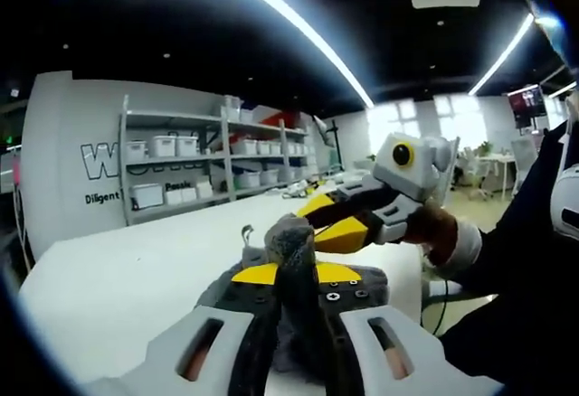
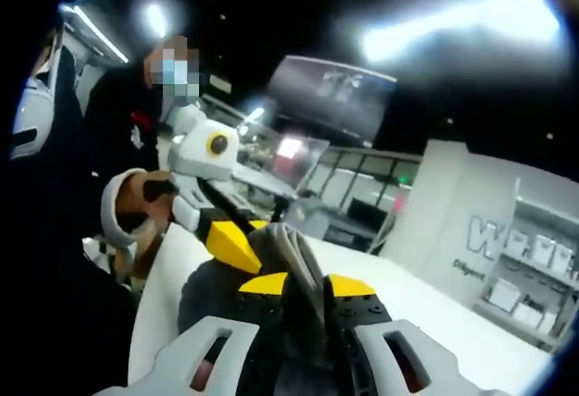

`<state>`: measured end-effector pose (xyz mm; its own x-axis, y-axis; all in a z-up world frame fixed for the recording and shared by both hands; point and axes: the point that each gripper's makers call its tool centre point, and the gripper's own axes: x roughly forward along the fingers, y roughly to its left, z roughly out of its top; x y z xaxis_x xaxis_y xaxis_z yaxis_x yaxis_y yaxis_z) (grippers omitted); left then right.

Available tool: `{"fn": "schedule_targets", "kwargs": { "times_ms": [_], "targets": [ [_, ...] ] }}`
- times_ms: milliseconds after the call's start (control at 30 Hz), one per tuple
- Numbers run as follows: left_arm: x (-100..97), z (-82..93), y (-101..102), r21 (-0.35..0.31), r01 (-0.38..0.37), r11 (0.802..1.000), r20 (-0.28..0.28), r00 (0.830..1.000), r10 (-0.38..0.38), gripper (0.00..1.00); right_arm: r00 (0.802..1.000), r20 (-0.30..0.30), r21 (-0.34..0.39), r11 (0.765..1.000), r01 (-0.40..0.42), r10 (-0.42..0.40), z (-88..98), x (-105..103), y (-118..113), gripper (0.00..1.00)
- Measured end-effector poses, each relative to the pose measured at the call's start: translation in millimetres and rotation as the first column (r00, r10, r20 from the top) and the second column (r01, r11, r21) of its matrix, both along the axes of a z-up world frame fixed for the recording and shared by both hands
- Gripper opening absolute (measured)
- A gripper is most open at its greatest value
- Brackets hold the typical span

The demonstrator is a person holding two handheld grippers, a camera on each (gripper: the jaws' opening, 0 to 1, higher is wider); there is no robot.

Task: Open the folded towel by lifting each exposed corner and separating the folded layers until the towel lies flat within the target outline without major curled edges

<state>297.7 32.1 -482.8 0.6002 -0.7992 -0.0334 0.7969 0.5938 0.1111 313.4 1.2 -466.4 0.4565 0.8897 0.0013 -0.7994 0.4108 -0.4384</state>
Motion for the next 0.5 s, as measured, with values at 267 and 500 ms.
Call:
{"fn": "schedule_targets", "kwargs": {
  "times_ms": [267, 500],
  "targets": [
    [-0.3, 2.2, 9, 0.011, -0.022, 1.000, 0.006, 1.000, 0.022, 0.11, 1.000, -0.002, -0.015, 1.000, 0.009, -0.009, -0.4, 3, -4, 0.13],
    [3.9, 4.5, 15, 0.017, -0.035, 0.999, 0.001, 0.999, 0.035, 0.11, 1.000, -0.013, -0.027, 0.999, 0.023, -0.024, -2.7, 8, -9, 0.14]
  ]
}}
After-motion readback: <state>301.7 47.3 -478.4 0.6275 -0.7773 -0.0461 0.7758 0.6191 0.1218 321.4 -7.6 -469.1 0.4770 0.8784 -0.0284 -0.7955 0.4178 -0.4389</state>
